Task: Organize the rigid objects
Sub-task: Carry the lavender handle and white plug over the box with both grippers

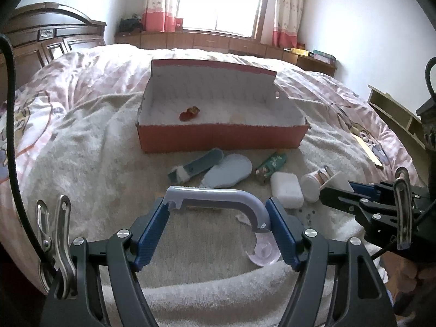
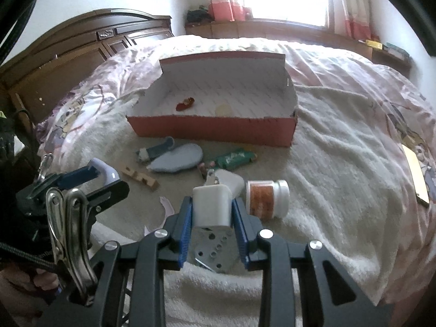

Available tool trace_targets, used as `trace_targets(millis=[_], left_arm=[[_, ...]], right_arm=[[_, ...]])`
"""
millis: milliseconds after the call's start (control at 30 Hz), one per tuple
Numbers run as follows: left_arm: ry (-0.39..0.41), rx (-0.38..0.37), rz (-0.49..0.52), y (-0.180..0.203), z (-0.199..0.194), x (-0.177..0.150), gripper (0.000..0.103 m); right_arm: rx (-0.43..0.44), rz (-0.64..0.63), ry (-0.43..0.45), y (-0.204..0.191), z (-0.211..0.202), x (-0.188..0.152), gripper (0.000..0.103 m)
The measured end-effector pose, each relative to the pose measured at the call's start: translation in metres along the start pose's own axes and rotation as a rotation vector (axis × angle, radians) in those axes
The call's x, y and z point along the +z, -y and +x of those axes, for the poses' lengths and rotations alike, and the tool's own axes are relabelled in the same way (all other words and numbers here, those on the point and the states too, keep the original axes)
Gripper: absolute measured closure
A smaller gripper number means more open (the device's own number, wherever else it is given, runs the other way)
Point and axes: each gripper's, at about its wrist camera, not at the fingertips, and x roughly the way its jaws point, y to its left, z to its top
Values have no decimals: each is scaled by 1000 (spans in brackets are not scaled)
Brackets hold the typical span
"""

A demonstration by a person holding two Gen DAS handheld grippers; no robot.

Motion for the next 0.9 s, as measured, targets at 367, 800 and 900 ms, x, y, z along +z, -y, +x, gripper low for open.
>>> trace_targets(millis=[367,800,900], left_arm=[[-12,39,22,2,12,32,29],[-44,51,44,-1,43,78,29],[-48,51,46,0,51,89,29]], right_arm=[[52,1,42,14,10,29,73],[95,48,68,39,33,65,73],[96,47,78,43,36,78,73]])
